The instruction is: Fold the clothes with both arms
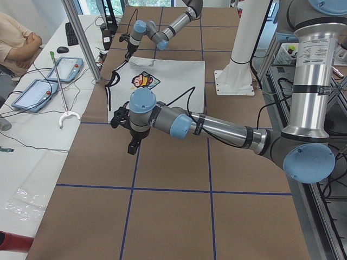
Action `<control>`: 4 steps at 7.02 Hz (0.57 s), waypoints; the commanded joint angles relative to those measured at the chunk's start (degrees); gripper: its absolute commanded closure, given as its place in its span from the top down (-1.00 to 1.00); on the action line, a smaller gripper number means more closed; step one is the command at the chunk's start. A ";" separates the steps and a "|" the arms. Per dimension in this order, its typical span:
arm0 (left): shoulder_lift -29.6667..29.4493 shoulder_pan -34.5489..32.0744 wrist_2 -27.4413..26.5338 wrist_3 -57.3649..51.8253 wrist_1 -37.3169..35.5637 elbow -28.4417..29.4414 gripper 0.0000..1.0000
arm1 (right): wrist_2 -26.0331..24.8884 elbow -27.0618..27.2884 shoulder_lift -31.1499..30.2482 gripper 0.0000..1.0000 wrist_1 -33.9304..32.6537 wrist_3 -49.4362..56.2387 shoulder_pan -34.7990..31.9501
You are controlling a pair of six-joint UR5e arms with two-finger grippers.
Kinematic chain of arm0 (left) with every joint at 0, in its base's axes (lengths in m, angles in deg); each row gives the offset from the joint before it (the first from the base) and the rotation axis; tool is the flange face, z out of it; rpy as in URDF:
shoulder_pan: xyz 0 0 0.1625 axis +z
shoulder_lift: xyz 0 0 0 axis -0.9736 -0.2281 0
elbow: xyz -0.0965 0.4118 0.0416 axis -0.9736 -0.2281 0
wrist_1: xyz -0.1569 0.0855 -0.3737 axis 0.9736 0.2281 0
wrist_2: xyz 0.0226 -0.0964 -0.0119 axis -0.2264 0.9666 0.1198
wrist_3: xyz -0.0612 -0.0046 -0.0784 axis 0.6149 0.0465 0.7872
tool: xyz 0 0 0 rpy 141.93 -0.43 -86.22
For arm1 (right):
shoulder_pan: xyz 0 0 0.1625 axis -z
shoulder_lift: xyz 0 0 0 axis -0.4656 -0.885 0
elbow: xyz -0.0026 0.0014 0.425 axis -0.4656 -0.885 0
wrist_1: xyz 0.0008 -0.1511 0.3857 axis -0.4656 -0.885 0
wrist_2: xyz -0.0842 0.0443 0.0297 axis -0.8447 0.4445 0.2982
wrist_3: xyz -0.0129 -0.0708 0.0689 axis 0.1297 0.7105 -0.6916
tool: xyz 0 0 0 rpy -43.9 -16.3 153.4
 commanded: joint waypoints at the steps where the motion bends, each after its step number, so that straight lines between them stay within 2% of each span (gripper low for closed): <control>1: -2.20 2.53 0.00 0.01 1.17 0.91 1.00 | -1.25 -0.19 0.05 1.00 -0.06 0.27 0.15; 2: -7.09 2.72 1.48 2.45 1.44 4.75 1.00 | -0.72 1.81 -0.13 1.00 -0.15 0.27 -0.11; 3: -14.36 5.42 1.67 6.56 2.92 12.27 1.00 | 1.02 5.23 -2.04 1.00 -0.33 0.27 -0.38; 4: -16.96 10.58 1.76 11.91 10.24 17.13 1.00 | 3.56 11.61 -5.54 1.00 -1.55 0.27 -1.95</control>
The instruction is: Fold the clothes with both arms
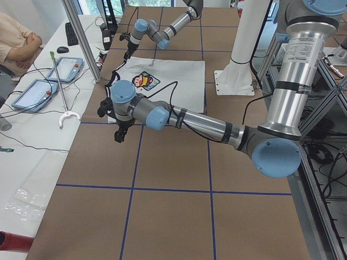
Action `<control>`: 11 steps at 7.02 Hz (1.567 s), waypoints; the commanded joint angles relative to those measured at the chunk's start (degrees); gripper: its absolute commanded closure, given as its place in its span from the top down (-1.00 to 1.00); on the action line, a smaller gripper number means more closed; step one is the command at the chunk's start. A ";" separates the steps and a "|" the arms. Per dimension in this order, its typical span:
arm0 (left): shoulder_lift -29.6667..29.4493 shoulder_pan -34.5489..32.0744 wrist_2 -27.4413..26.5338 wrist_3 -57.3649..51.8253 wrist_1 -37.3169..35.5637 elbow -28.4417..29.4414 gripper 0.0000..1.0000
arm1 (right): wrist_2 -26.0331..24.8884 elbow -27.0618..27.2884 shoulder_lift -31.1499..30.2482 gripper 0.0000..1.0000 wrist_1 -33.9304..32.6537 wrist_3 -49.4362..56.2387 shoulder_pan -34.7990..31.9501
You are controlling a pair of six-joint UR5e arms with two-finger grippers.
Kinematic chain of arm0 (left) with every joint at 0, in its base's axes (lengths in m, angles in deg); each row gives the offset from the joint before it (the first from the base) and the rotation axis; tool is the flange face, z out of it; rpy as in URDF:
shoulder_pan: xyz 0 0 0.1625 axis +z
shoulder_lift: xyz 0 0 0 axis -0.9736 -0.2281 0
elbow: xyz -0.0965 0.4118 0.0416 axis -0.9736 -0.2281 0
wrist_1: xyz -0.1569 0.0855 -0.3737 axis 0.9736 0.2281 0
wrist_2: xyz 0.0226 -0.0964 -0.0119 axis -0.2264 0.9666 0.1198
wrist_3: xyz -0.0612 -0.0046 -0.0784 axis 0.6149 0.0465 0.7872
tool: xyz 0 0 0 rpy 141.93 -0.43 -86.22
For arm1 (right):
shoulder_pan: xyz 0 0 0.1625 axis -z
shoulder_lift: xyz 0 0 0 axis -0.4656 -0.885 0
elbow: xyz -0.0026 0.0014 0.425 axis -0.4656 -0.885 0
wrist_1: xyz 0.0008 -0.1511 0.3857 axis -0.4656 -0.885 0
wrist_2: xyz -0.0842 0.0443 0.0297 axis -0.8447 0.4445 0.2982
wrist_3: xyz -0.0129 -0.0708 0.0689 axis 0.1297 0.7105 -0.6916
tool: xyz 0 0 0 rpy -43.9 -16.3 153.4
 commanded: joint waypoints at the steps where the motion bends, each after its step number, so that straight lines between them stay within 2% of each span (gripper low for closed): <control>1: -5.29 8.70 0.11 15.20 15.77 8.27 1.00 | 7.98 18.15 -11.12 1.00 -4.41 0.09 -2.90; 2: -7.12 12.22 -0.68 26.61 24.48 10.90 1.00 | 11.87 28.36 -17.11 1.00 -5.92 0.01 -4.31; 3: -8.97 13.73 -0.68 29.42 29.79 15.19 1.00 | 12.86 36.73 -23.26 1.00 -5.76 -0.17 -4.76; 4: -12.38 16.09 -1.47 30.40 31.67 20.71 1.00 | 13.22 43.25 -27.50 1.00 -5.76 -0.52 -5.37; 5: -17.02 17.95 -9.74 35.89 32.64 25.99 1.00 | 13.49 48.02 -31.02 1.00 -5.76 -0.61 -5.47; 7: -23.01 20.23 -16.64 40.93 43.68 39.85 1.00 | 13.40 53.06 -34.74 1.00 -5.50 -0.70 -5.38; 8: -25.83 23.12 -23.81 44.53 44.25 43.41 1.00 | 13.05 53.16 -34.84 1.00 -5.41 -0.70 -5.38; 9: -28.30 24.45 -25.89 48.04 44.52 46.14 0.99 | 12.87 53.25 -35.18 1.00 -5.32 -0.70 -5.29; 11: -30.77 24.64 -26.17 48.25 47.06 51.07 0.75 | 12.70 53.16 -35.80 1.00 -5.23 -0.70 -5.29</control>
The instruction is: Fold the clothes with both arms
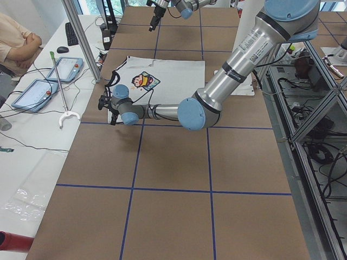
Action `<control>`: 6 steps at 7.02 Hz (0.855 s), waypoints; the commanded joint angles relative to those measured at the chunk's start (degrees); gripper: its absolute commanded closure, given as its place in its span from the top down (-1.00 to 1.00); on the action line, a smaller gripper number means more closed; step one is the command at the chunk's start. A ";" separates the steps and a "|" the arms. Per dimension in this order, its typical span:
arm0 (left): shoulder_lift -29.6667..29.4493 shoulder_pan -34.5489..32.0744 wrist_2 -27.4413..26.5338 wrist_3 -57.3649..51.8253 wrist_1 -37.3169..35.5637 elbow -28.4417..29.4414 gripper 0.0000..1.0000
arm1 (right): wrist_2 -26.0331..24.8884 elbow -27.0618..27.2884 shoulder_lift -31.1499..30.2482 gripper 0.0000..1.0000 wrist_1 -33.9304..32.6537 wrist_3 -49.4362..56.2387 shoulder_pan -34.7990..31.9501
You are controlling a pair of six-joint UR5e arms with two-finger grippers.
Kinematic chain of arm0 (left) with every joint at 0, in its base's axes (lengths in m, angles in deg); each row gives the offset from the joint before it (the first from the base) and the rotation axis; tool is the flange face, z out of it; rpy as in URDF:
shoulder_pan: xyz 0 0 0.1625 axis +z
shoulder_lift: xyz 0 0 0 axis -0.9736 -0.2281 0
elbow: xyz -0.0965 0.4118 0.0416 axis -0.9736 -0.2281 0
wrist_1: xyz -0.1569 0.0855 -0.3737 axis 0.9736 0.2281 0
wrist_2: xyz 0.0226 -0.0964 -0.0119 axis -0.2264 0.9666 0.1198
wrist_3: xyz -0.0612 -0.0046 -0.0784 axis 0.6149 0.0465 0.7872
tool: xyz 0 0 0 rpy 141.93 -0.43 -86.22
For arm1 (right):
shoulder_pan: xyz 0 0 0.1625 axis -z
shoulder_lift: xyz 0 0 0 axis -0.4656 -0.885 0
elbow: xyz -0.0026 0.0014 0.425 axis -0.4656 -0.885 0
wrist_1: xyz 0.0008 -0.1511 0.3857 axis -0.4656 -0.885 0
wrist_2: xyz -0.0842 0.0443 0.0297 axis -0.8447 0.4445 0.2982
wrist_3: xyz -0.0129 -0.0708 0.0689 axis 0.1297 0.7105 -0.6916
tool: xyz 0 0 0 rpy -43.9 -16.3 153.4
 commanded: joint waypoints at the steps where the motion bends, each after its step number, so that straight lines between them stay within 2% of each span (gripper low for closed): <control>1: -2.61 0.63 -1.42 0.60 1.43 4.31 0.49 | -0.30 -0.02 -0.47 1.00 0.04 -0.09 0.05; 2: -2.79 0.63 -1.60 0.51 1.52 4.93 0.30 | -0.91 -0.10 -0.47 1.00 0.04 0.00 0.05; 4: -3.41 1.42 -4.06 0.60 3.54 7.48 0.17 | -1.18 -0.45 -0.29 1.00 0.13 0.26 0.14; 5: -3.41 1.42 -4.15 0.60 3.54 7.48 -0.02 | -1.18 -0.54 -0.29 1.00 0.13 0.26 0.23; 6: -3.76 1.42 -4.15 0.51 3.54 7.48 -0.99 | -1.18 -0.54 -0.20 1.00 0.13 0.26 0.14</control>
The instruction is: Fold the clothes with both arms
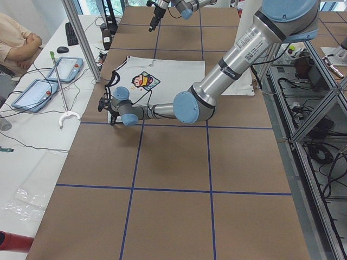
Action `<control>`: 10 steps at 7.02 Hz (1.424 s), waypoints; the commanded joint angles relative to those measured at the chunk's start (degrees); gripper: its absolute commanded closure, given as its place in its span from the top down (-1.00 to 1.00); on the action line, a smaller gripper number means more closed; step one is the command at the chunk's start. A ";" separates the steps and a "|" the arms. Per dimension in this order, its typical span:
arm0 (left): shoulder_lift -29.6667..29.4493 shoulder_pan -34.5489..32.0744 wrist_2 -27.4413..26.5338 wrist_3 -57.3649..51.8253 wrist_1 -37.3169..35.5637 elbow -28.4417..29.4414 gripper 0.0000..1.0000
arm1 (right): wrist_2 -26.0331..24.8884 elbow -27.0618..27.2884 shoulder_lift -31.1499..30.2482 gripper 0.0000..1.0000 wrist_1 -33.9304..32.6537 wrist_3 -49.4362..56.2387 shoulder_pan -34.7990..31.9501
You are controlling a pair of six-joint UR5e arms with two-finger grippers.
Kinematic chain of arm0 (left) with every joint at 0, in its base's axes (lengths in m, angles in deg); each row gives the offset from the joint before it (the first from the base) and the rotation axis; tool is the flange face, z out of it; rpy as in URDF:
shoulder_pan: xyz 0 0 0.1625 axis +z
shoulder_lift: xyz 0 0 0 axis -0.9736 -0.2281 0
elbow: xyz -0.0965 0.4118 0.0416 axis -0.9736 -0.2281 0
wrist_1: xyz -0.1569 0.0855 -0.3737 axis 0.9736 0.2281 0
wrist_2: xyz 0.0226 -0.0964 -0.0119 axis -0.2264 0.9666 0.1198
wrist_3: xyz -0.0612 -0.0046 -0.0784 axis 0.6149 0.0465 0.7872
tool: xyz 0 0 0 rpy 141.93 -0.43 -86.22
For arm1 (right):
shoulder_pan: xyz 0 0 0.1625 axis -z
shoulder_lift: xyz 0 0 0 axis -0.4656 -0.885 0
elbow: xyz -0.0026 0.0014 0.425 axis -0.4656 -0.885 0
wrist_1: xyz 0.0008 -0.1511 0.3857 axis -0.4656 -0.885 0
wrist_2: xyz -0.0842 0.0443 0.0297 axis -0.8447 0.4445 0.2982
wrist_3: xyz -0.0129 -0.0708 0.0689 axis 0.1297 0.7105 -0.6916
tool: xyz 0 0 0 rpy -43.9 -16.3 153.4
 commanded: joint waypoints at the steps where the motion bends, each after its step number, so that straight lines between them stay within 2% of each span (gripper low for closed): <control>1: -0.67 0.07 -0.12 -0.07 0.13 0.12 -1.00 | -0.02 -0.07 0.16 1.00 0.00 0.03 -0.03; 3: -1.55 -0.02 -0.04 -0.07 0.13 -0.40 -1.00 | -0.10 -0.15 0.16 1.00 0.00 -0.05 0.05; 4: -0.94 0.16 -0.04 0.19 -0.14 -4.76 -1.00 | -0.19 -0.24 0.08 1.00 0.00 0.03 0.05; 5: -0.24 1.90 -0.12 3.50 -3.10 -11.76 -1.00 | -0.72 -0.24 0.08 1.00 0.00 -0.14 0.32; 6: -0.49 6.09 -0.47 10.85 -5.30 -15.66 -1.00 | -1.76 -0.42 0.16 1.00 -0.08 0.29 0.67; 7: -0.84 7.53 -0.82 12.49 -5.41 -16.57 -1.00 | -1.86 -1.29 0.51 1.00 0.00 0.56 0.76; 8: -1.28 9.72 -7.18 12.94 -5.32 -16.06 -1.00 | -1.86 -1.56 0.60 1.00 0.00 0.47 0.84; 10: -3.21 10.09 -9.96 12.68 -5.15 -12.55 -1.00 | -2.04 -1.73 0.60 1.00 0.00 0.38 1.11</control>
